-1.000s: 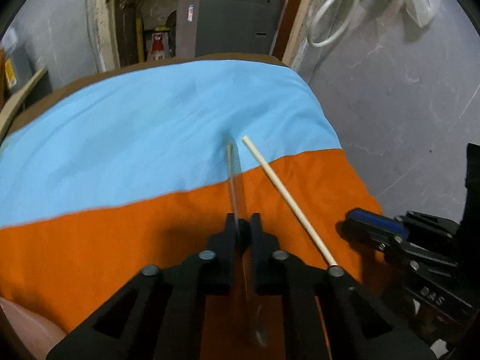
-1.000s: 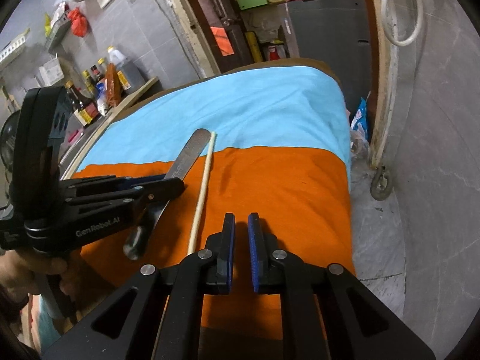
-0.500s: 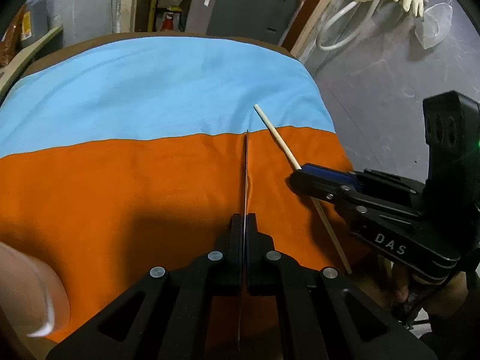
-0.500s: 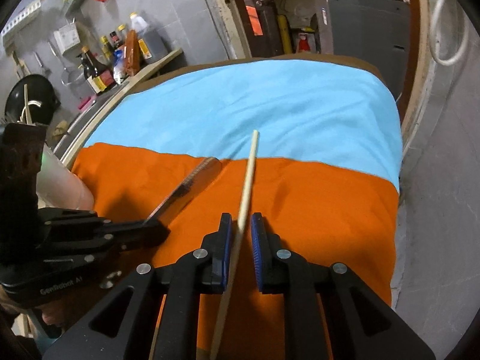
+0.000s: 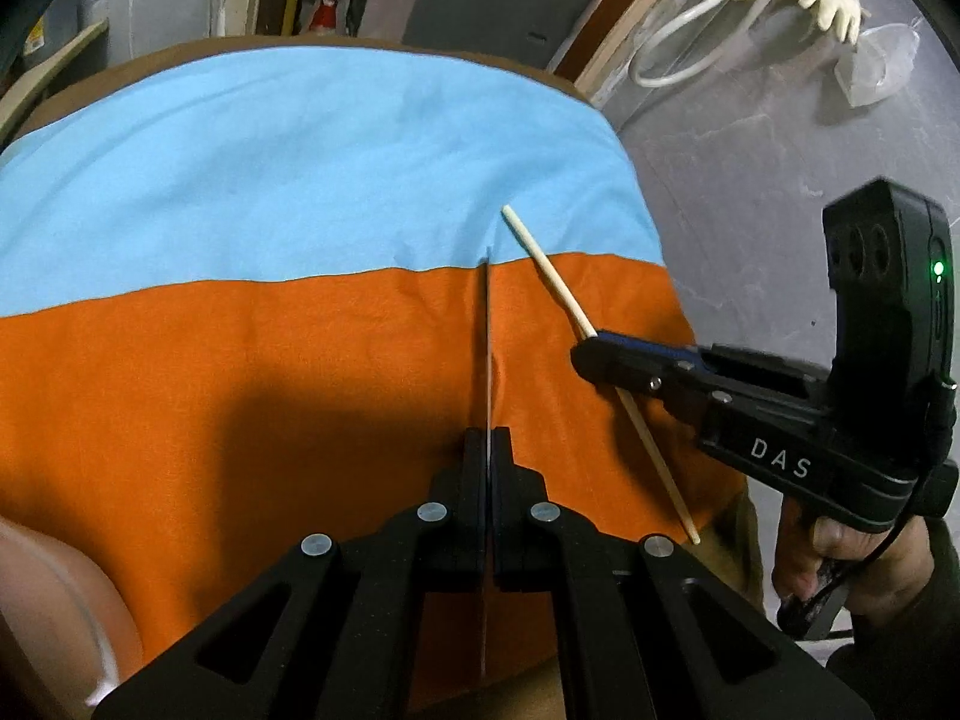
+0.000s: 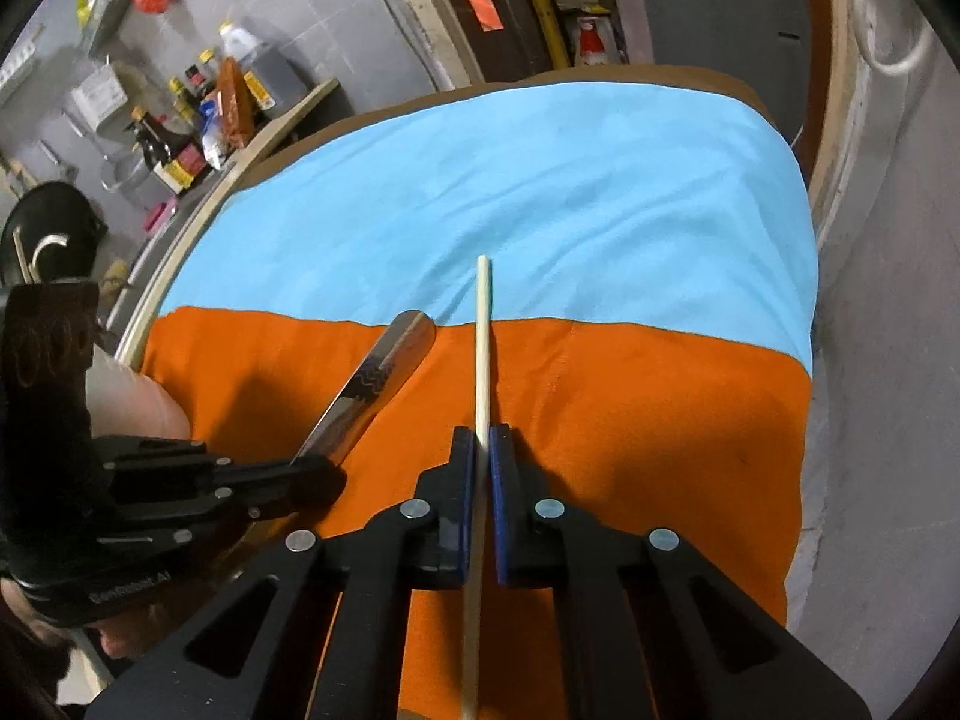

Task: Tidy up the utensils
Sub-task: 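Lift the knife and chopstick up over the white holder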

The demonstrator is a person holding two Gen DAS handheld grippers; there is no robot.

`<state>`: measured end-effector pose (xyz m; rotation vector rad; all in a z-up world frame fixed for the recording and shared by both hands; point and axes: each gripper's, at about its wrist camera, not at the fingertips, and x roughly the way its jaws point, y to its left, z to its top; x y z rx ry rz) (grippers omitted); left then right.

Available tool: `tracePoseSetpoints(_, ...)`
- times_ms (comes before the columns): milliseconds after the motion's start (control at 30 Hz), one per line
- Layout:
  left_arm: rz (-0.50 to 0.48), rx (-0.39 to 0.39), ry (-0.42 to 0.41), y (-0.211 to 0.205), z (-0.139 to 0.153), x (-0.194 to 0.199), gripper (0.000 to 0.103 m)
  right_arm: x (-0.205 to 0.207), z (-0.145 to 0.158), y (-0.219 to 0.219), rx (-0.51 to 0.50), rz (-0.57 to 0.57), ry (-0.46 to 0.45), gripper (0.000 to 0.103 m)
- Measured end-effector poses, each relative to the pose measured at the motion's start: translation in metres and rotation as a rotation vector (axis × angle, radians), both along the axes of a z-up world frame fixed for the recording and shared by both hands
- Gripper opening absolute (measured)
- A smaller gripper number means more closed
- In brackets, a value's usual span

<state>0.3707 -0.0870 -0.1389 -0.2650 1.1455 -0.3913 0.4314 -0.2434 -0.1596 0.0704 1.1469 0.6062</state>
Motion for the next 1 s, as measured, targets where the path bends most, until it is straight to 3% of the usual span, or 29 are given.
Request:
tracePoseSetpoints(167,0.054,-0.102,-0.105,0.01,0.013,-0.032,0.0,-0.026,0.01,-0.024,0.149,-0.079,-0.037,0.003)
tracePoseSetpoints(433,0.101,-0.186,-0.365,0.026,0.06,-0.091,0.0,-0.089,0.061,-0.046,0.342,-0.178,-0.339,0.003)
tracePoseSetpoints(567,0.116,-0.137,-0.476,0.033,0.09,-0.108,0.0,-0.11,0.093,-0.039,0.418,-0.177,-0.495,0.003)
tracePoseSetpoints(767,0.163,-0.091,-0.63,0.046,0.134,-0.125,0.0,-0.137,0.148,-0.006,0.402,-0.162,-0.711,0.003)
tracePoseSetpoints(1000,0.247,-0.094,-0.77,0.098,0.182,-0.135,0.0,-0.153,0.191,0.032,0.446,-0.151,-0.834,0.003)
